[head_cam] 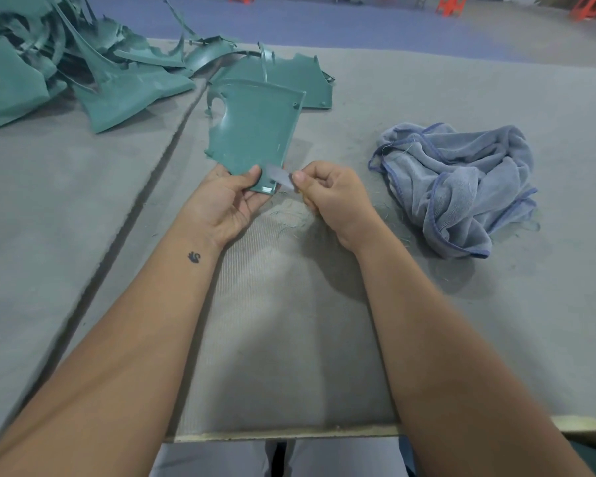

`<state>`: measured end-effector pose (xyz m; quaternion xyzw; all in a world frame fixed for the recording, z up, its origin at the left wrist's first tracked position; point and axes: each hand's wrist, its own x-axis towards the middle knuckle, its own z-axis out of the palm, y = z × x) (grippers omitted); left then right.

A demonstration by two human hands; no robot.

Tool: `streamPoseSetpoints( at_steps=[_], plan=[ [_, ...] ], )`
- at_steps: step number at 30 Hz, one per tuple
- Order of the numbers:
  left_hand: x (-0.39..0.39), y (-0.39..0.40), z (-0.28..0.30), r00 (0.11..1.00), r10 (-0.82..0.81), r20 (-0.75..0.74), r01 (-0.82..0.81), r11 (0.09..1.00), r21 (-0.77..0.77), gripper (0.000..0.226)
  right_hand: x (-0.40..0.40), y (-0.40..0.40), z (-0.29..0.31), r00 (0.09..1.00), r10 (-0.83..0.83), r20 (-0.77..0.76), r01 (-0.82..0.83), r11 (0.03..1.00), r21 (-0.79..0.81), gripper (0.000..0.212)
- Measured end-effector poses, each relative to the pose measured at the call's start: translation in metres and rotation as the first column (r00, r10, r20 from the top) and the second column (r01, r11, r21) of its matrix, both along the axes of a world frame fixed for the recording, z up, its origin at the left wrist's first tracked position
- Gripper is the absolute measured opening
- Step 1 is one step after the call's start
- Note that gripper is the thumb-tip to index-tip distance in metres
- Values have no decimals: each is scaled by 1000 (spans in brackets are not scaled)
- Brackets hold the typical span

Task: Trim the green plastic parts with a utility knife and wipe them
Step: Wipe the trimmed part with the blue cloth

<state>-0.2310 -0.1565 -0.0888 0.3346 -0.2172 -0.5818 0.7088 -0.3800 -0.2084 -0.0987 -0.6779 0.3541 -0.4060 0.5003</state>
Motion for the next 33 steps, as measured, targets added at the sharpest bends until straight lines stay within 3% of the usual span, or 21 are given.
streamPoseSetpoints(
  at_steps=[4, 6, 9, 11, 13, 15, 19, 24, 29, 33],
  plan=[
    [1, 0, 0, 1000, -1, -1, 1, 1000, -4, 27, -1, -3, 2, 967, -225, 116, 222, 974, 40, 25],
    [3, 0, -1, 999, 30, -37, -30, 999, -23, 28, -3, -4, 2, 933, -352, 68, 355, 935, -22, 26],
    [7, -1, -2, 995, 76, -67, -79, 995, -53, 29, -9, -6, 4, 864, -479, -154, 440, 868, -229, 20],
    [7, -1, -2, 994, 86, -63, -90, 994, -59, 32, -13, -4, 5, 794, -486, -367, 347, 856, -383, 18],
    [7, -1, -2, 996, 85, -18, -86, 995, -55, 34, -13, -2, 5, 705, -518, -484, 234, 815, -530, 22],
    [6, -1, -2, 997, 76, 30, -74, 996, -52, 33, -13, 1, 9, 652, -613, -446, 229, 720, -656, 23],
    [7, -2, -2, 997, 60, 55, -58, 997, -42, 36, -29, 0, 24, 484, -821, -302, 379, 508, -773, 26],
    [7, -3, -2, 992, 55, 110, -53, 998, -22, 45, -52, -7, 30, 308, -886, -346, 599, 464, -653, 35],
    [5, -3, -2, 989, 47, 141, -47, 999, -3, 40, -73, -18, 35, 352, -870, -345, 753, 482, -448, 67],
    [2, -2, -2, 957, 20, 289, -33, 999, 41, 41, -95, -30, 36, 352, -881, -316, 830, 450, -330, 86]
  ],
)
